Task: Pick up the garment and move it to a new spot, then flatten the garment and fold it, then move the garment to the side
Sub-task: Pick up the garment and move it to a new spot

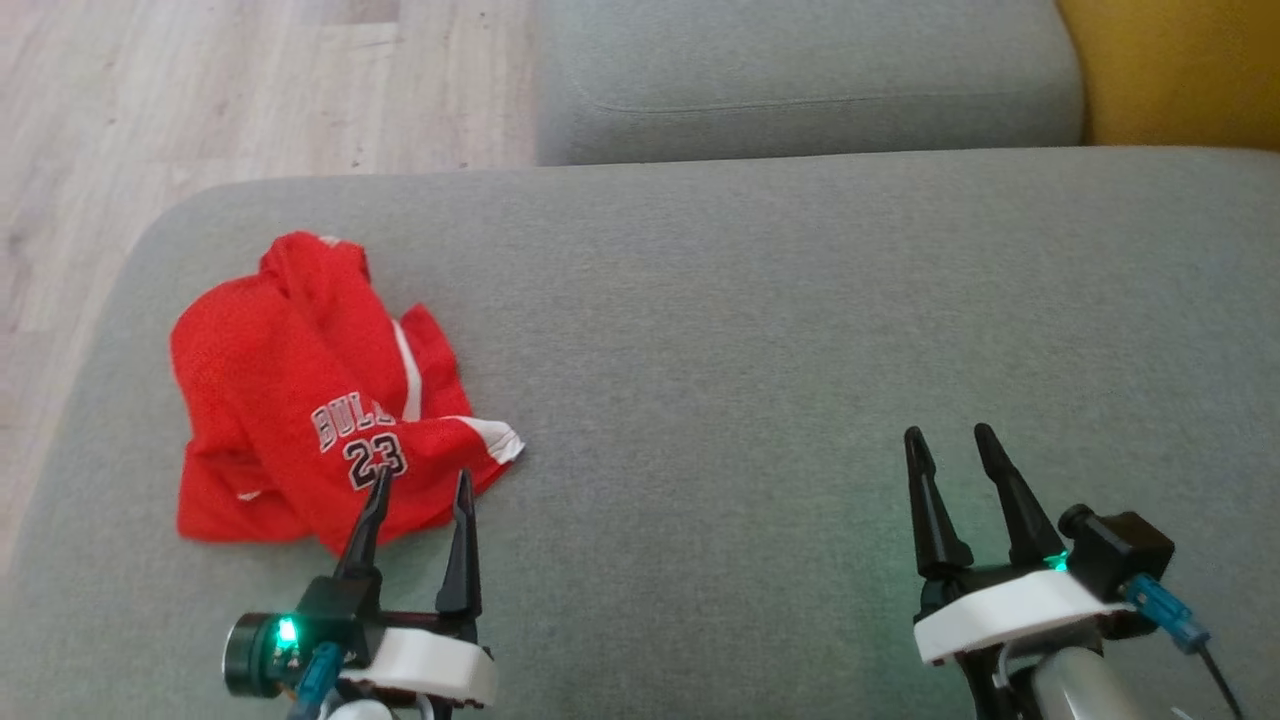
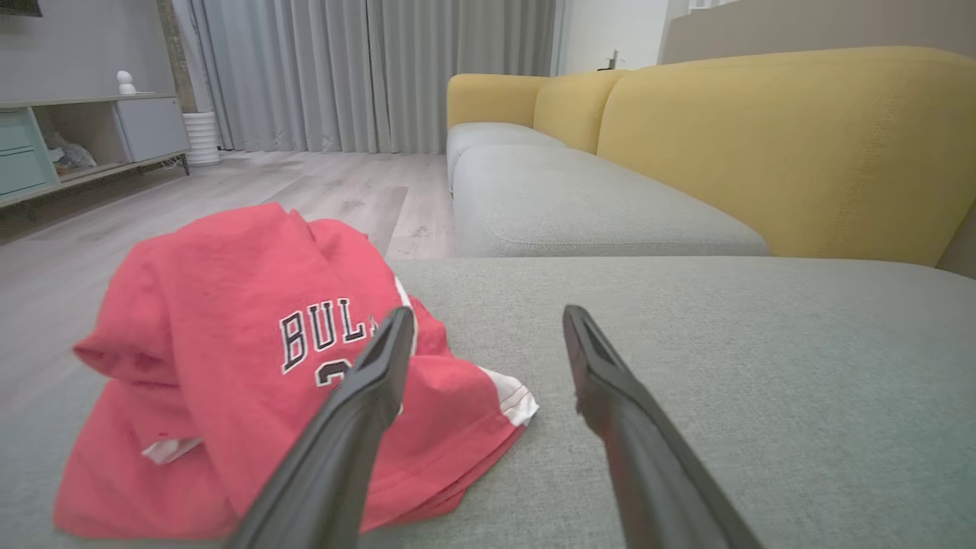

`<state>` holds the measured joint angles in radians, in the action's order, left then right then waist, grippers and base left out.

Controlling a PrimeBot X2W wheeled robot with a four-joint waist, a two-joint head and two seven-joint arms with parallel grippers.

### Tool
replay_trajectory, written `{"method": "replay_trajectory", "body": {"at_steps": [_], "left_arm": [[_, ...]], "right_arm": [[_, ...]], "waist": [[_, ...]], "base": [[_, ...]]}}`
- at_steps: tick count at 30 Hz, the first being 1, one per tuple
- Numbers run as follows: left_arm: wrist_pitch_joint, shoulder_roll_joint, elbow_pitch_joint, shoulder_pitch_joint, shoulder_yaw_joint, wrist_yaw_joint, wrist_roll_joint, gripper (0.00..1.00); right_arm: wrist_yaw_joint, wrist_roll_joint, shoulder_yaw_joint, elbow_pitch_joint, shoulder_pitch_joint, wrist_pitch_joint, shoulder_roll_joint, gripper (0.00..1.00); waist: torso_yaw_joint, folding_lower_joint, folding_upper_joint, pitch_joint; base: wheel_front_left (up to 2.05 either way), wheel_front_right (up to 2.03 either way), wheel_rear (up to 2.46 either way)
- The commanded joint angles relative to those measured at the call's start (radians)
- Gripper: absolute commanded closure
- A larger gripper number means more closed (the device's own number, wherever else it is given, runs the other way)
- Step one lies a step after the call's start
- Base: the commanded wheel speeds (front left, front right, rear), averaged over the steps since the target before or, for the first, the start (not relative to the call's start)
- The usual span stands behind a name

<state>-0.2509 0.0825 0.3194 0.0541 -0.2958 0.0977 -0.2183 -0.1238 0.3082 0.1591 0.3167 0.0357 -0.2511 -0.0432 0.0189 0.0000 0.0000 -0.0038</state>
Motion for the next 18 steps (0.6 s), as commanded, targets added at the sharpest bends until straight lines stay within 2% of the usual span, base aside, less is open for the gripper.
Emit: {"method": "replay_trajectory", "body": {"at_steps": [1,18], "left_arm": [[-0.011,-0.002,-0.022,0.033,0.041,-0.001,0.009,0.00],[-0.011,0.003,-0.010,0.007,0.077,-0.010,0.023,0.00]], "right_arm": [[-0.007,0.004,0.028,-0.037,0.046,-0.011,-0.007,0.00],[-0.007,-0.015,0.121,-0.075,0.006,-0.011,-0.007,0.00]], "waist": [[0.017,0.0000,0.0000,-0.003],[0.274,0.0000,0.0000,-0.036]], "base": [[0.00,0.00,0.00],[0.00,0.00,0.00]]}}
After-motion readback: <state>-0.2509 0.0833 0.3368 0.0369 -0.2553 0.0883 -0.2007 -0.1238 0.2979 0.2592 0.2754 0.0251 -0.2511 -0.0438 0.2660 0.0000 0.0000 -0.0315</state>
